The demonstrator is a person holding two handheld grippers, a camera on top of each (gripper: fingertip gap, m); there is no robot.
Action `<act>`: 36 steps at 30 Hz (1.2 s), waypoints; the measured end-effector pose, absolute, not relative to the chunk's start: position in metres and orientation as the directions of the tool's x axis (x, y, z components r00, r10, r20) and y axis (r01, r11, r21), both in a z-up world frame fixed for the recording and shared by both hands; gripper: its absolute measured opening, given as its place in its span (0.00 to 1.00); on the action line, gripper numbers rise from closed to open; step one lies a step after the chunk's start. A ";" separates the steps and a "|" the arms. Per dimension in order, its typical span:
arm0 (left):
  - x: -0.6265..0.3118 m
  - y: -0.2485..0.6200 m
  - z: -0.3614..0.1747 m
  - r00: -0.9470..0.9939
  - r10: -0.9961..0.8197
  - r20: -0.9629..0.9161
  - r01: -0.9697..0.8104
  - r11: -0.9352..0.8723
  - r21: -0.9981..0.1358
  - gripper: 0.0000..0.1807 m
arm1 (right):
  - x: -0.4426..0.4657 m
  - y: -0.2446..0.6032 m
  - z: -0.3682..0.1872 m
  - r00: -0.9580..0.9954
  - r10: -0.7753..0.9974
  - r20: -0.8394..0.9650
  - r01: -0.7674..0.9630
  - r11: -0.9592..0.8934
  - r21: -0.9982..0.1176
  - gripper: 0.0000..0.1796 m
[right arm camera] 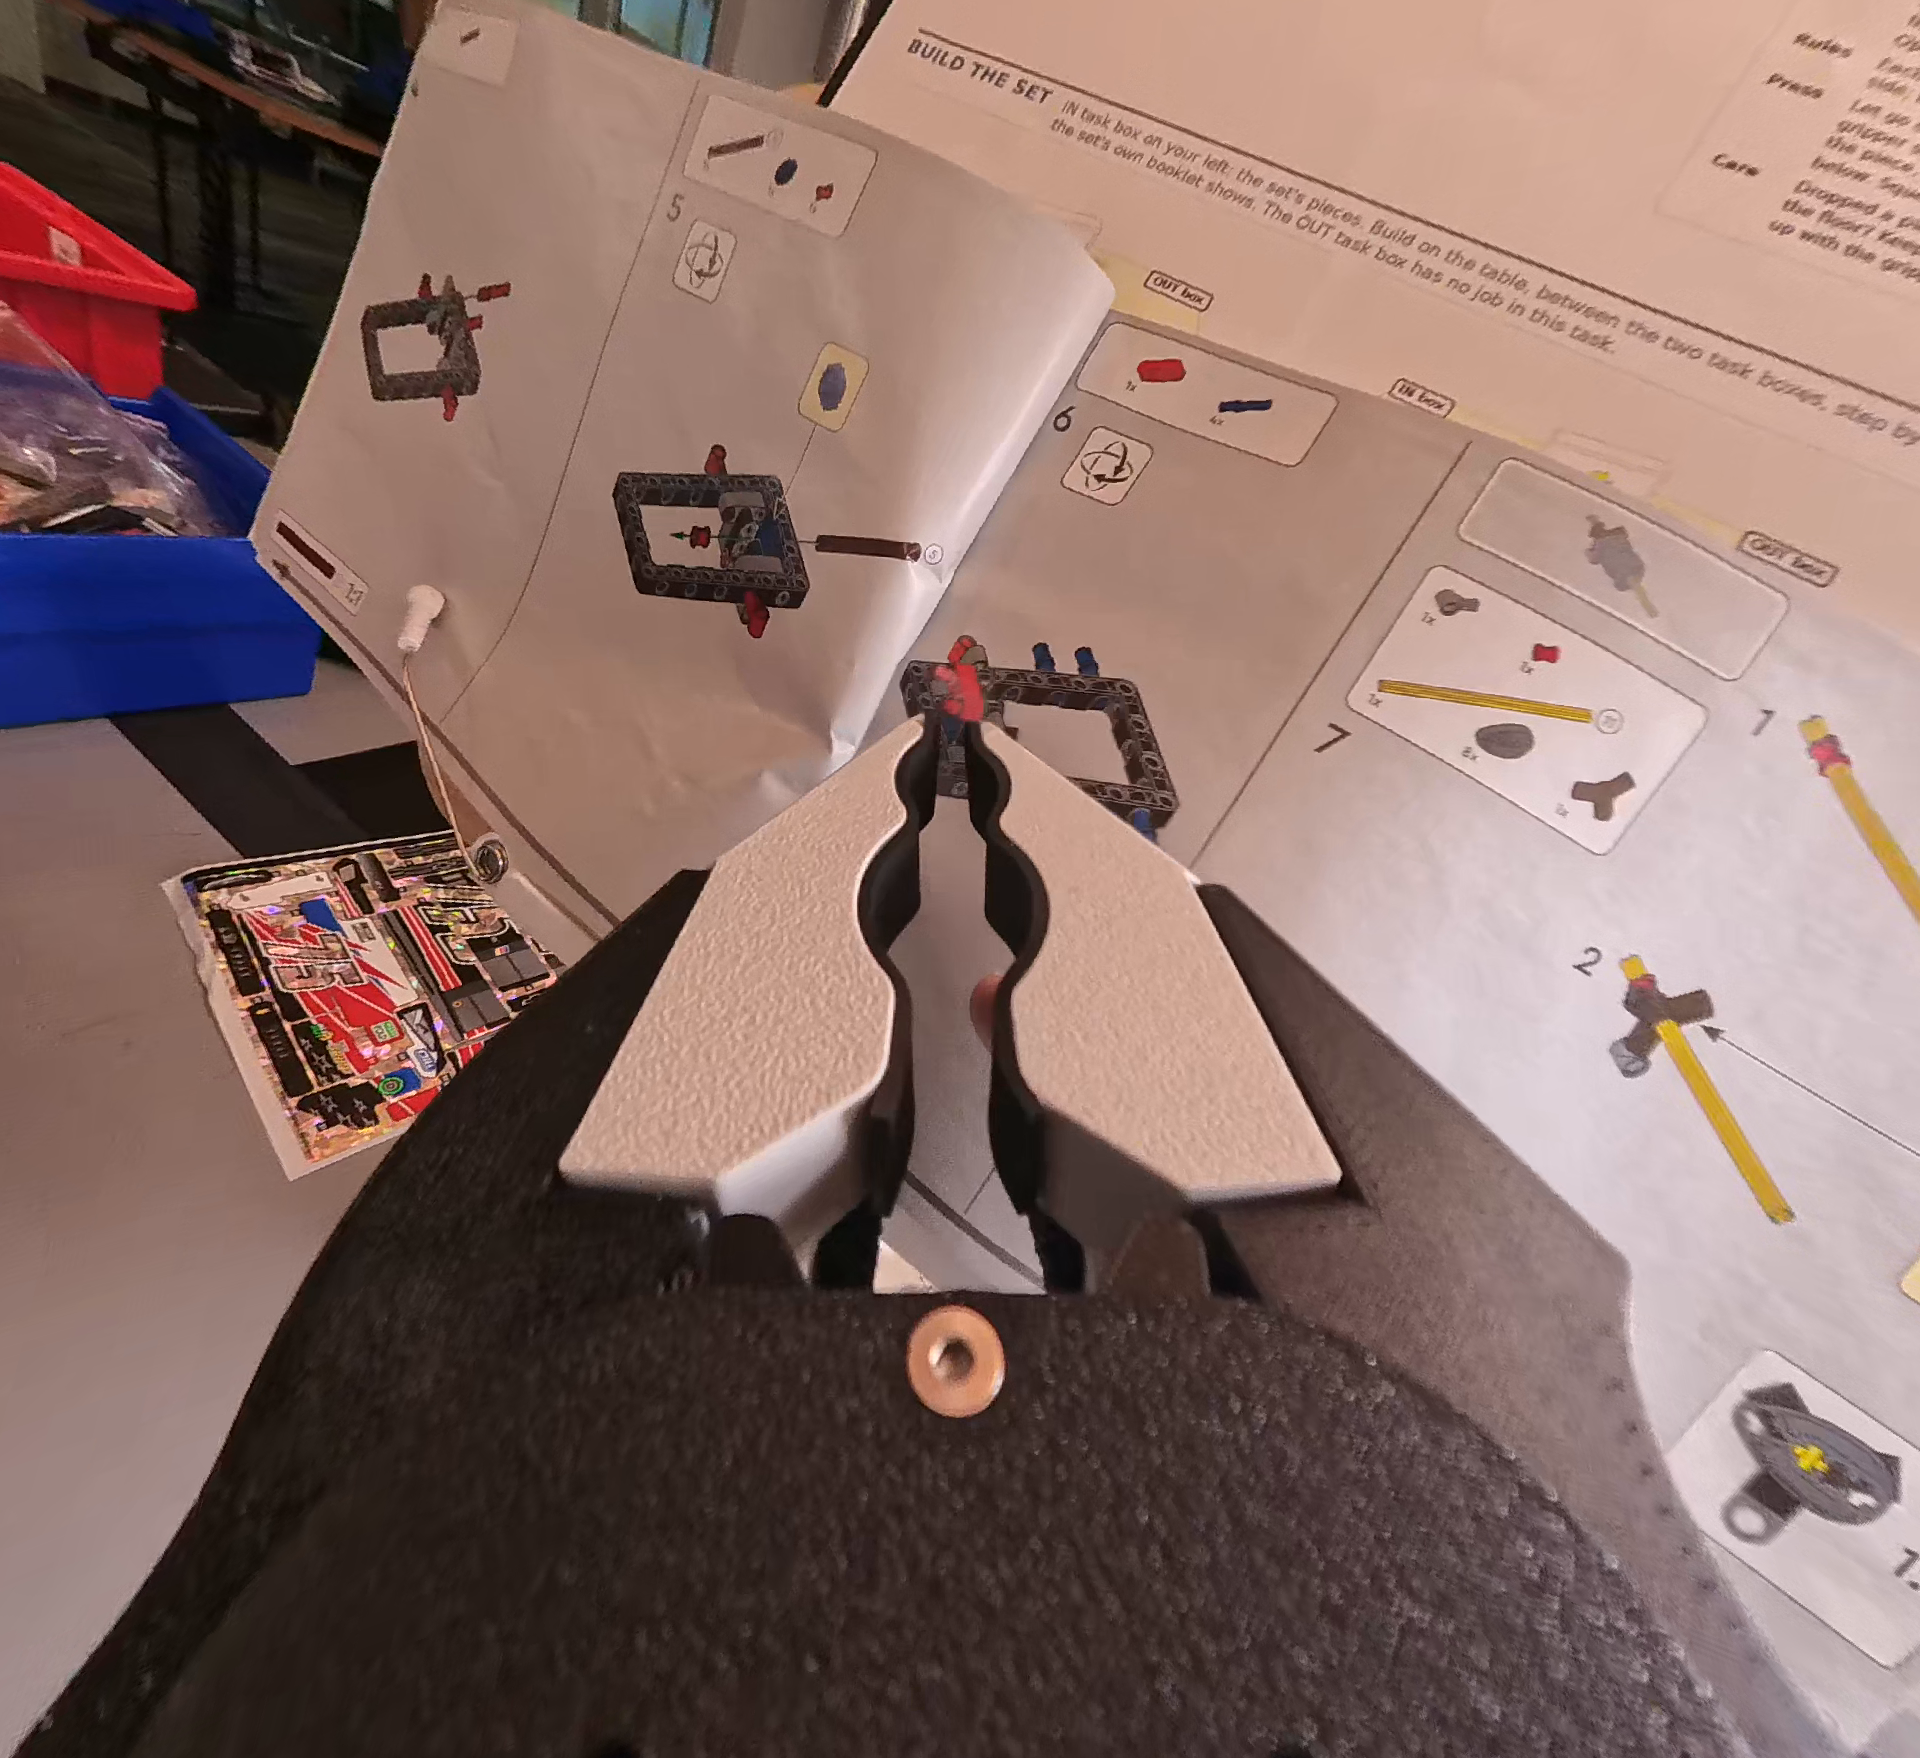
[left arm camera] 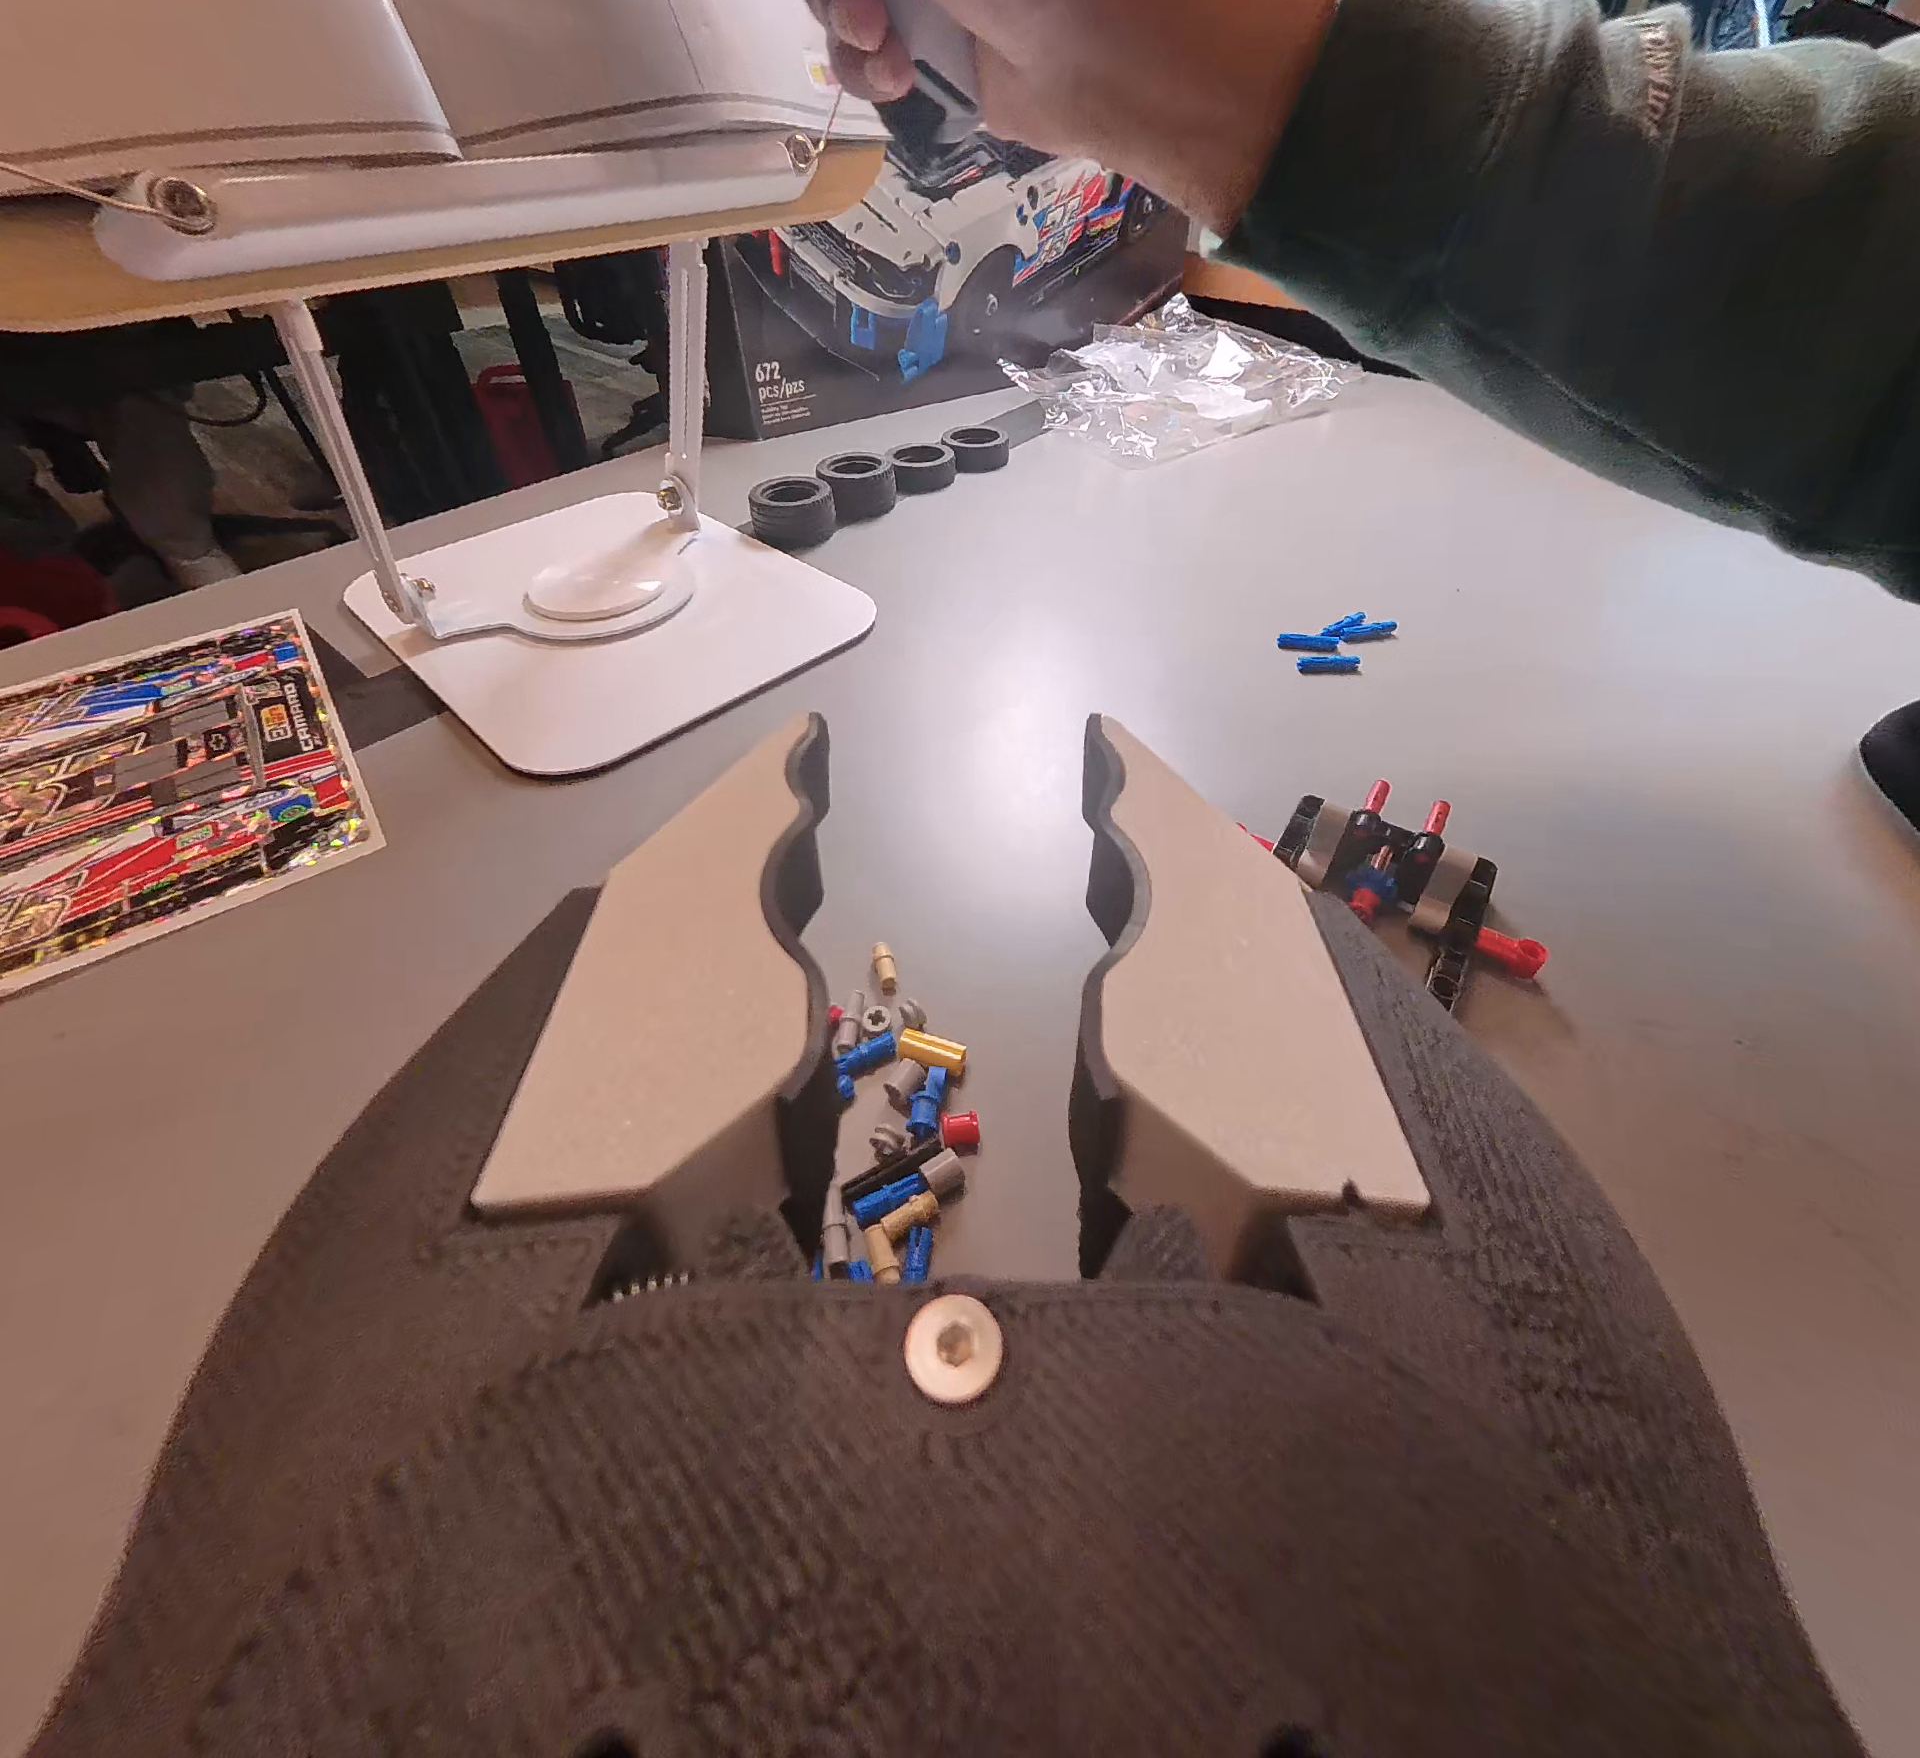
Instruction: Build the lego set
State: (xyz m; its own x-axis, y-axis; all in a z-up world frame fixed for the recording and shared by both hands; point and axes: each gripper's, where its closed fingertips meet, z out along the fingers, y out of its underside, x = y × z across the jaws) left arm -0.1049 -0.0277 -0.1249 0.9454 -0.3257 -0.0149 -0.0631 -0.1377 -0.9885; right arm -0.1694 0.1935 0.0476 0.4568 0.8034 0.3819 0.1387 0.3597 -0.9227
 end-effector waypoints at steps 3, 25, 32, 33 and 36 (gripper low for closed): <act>-0.108 -0.027 -0.125 0.947 -0.320 -0.004 -0.051 -0.140 -0.989 0.27 | -0.159 0.194 0.053 0.459 0.810 0.365 0.121 0.350 -0.929 0.01; -0.076 -0.034 -0.139 0.892 -0.448 -0.068 -0.159 -0.170 -0.972 0.30 | -0.025 0.089 -0.020 0.369 0.917 0.154 0.032 0.153 -0.988 0.06; -0.080 -0.030 -0.130 0.906 -0.409 -0.110 -0.169 -0.111 -0.979 0.30 | 0.009 0.058 -0.086 0.374 0.917 0.141 0.063 0.126 -0.990 0.09; -0.082 -0.029 -0.130 0.911 -0.397 -0.108 -0.165 -0.110 -0.980 0.29 | 0.007 0.060 -0.087 0.368 0.919 0.139 0.067 0.123 -0.990 0.11; -0.090 -0.027 -0.131 0.923 -0.373 -0.095 -0.150 -0.120 -0.981 0.29 | 0.005 0.063 -0.084 0.357 0.926 0.122 0.040 0.115 -0.992 0.11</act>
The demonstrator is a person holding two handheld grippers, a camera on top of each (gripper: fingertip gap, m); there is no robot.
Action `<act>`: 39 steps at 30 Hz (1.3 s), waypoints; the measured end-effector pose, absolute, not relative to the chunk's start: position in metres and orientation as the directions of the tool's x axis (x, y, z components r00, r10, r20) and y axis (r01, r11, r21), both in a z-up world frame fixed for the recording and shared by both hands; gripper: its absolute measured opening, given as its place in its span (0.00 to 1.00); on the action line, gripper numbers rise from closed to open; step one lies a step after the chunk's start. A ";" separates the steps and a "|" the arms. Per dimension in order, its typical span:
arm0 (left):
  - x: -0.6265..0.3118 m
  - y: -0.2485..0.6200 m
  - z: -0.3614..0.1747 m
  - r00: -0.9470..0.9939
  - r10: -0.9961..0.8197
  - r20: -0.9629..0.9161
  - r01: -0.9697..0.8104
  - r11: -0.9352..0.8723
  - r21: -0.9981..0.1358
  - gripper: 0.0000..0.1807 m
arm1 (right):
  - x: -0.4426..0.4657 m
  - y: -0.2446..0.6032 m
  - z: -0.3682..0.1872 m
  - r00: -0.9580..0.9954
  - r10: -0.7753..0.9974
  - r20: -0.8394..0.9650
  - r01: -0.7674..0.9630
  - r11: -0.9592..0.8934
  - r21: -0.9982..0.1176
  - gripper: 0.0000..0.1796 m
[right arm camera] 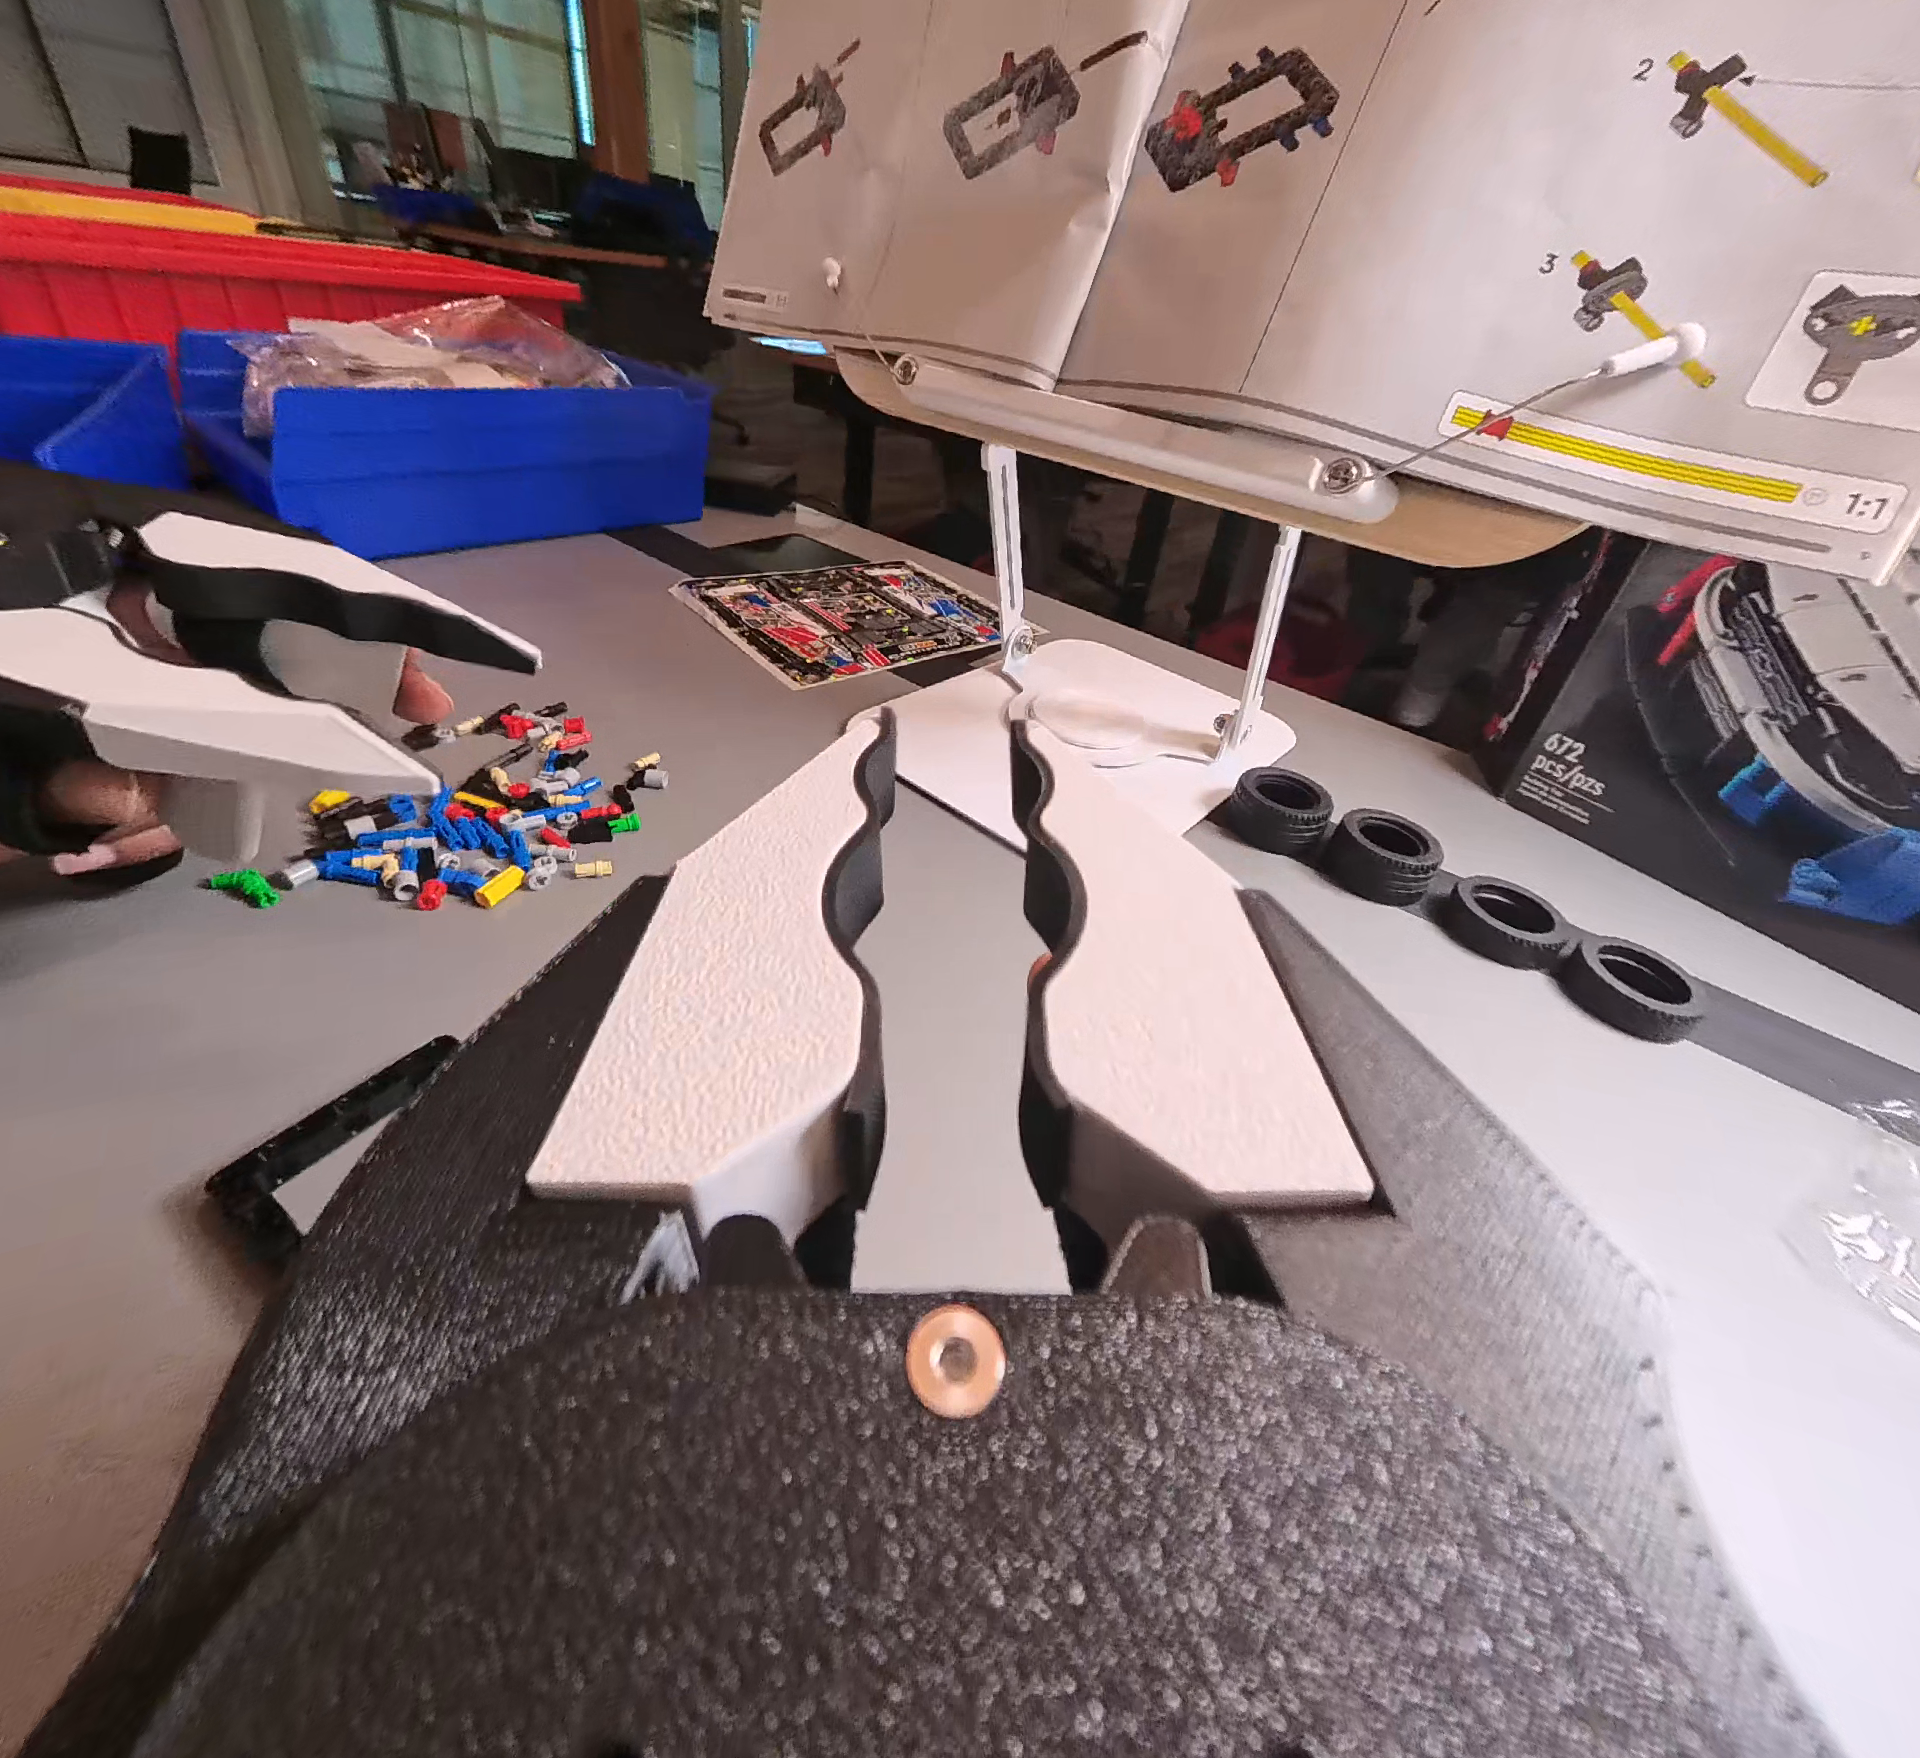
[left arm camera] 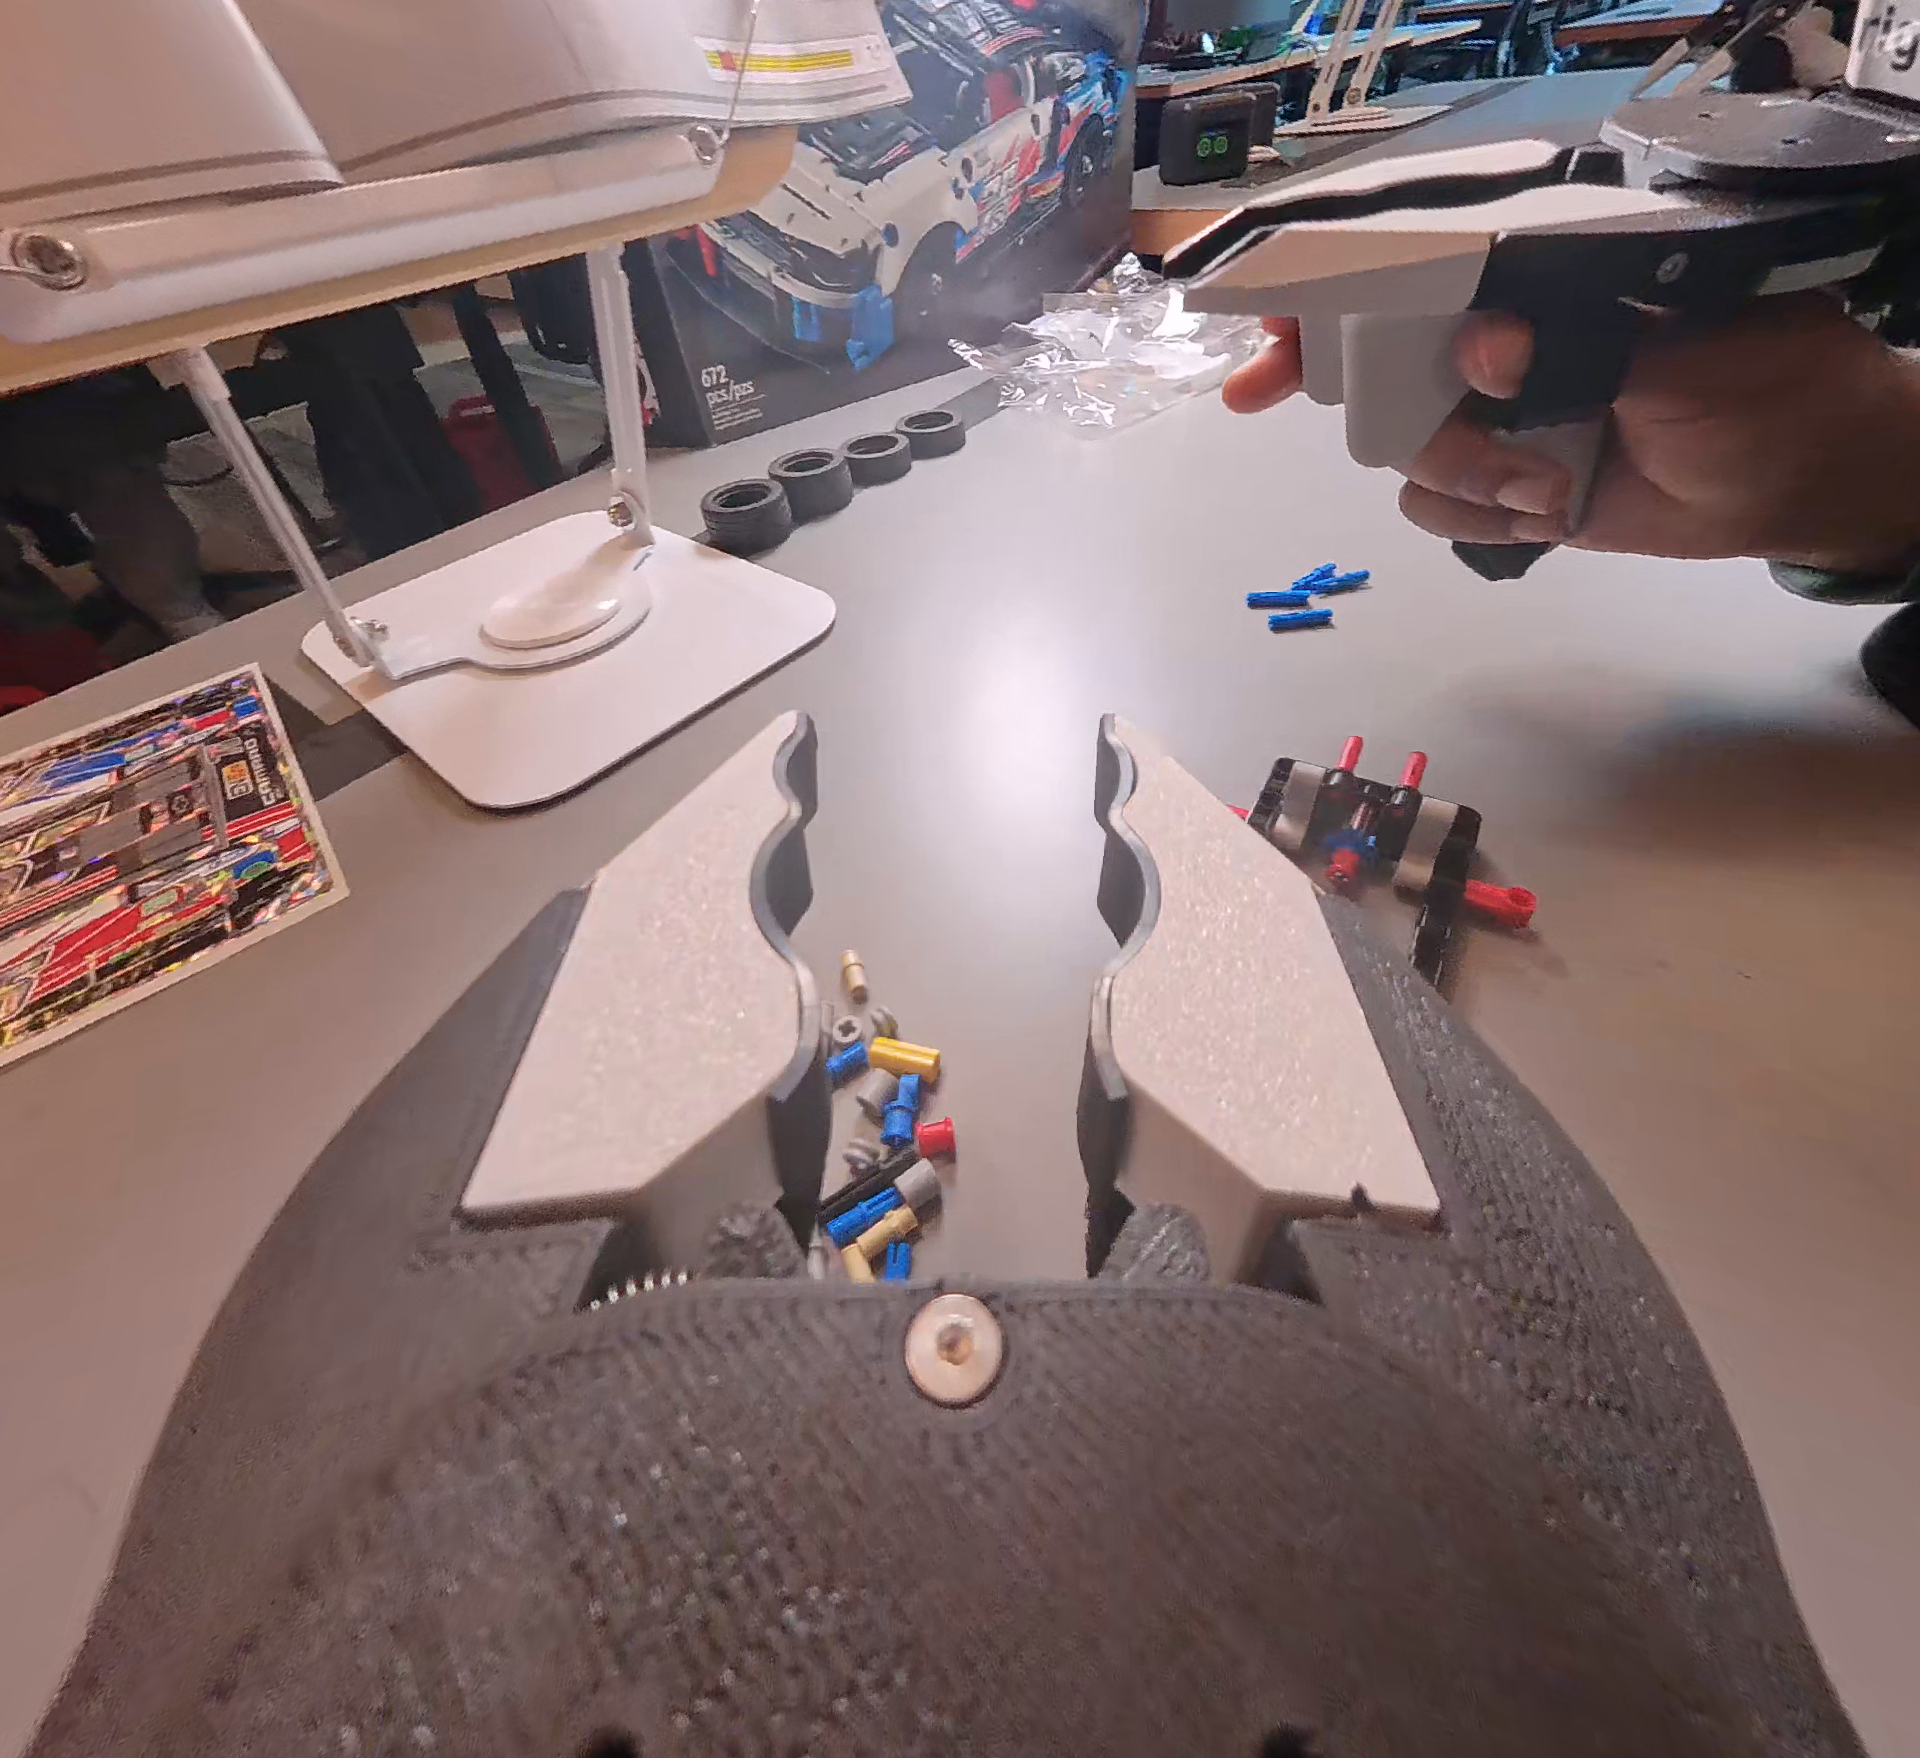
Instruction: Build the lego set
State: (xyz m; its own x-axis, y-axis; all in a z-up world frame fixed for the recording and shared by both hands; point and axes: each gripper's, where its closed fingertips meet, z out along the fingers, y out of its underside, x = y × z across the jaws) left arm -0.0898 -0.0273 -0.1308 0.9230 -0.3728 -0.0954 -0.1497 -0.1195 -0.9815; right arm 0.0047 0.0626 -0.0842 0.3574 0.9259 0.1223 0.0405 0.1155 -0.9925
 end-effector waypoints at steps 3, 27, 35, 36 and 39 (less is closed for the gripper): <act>-0.097 -0.026 -0.130 0.933 -0.351 -0.082 -0.132 -0.120 -0.984 0.29 | 0.004 0.064 -0.093 0.351 0.929 0.119 0.060 0.105 -0.993 0.11; -0.101 -0.027 -0.123 0.936 -0.351 0.016 -0.027 -0.116 -0.993 0.29 | -0.022 0.078 -0.071 0.355 0.921 0.162 0.043 0.157 -0.987 0.02; -0.098 -0.028 -0.123 0.937 -0.350 -0.008 -0.051 -0.112 -0.992 0.28 | -0.078 0.127 0.006 0.393 0.887 0.243 -0.011 0.269 -0.963 0.01; -0.098 -0.028 -0.123 0.937 -0.348 -0.013 -0.055 -0.111 -0.992 0.28 | -0.090 0.134 0.014 0.399 0.880 0.258 -0.008 0.284 -0.959 0.01; -0.099 -0.029 -0.122 0.938 -0.345 -0.024 -0.065 -0.108 -0.992 0.28 | -0.123 0.155 0.029 0.412 0.866 0.283 0.018 0.302 -0.953 0.00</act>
